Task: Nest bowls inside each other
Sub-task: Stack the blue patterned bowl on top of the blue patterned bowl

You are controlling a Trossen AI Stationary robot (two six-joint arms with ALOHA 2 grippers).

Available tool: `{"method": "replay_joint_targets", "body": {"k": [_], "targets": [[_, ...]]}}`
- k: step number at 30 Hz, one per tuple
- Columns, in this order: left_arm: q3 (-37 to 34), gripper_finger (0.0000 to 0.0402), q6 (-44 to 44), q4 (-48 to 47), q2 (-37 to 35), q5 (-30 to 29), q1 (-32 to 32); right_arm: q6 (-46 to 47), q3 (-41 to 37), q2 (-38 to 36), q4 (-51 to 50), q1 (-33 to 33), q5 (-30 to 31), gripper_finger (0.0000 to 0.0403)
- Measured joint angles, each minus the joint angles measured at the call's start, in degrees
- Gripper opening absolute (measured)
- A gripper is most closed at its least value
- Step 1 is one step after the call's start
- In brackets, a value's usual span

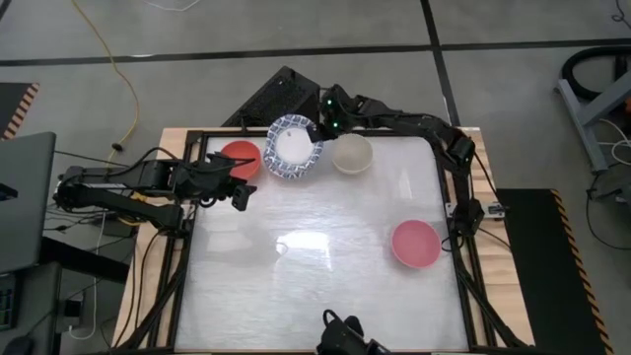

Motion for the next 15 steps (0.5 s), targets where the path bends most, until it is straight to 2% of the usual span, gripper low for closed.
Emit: {"method": "replay_joint_targets", "body": {"k": [9,15], "targets": [[0.0,0.0203,-1.0,0.0,0.0,-0.1,0.0,-2.2,2.7,-0.1,-0.1,-1.1,-2.9,0.0009],[0.0,0.0203,-1.4,0.0,0.0,-0.1,0.0,-4.1,2.7,-0.1,0.2,-1.1,-2.7,0.0009]]}}
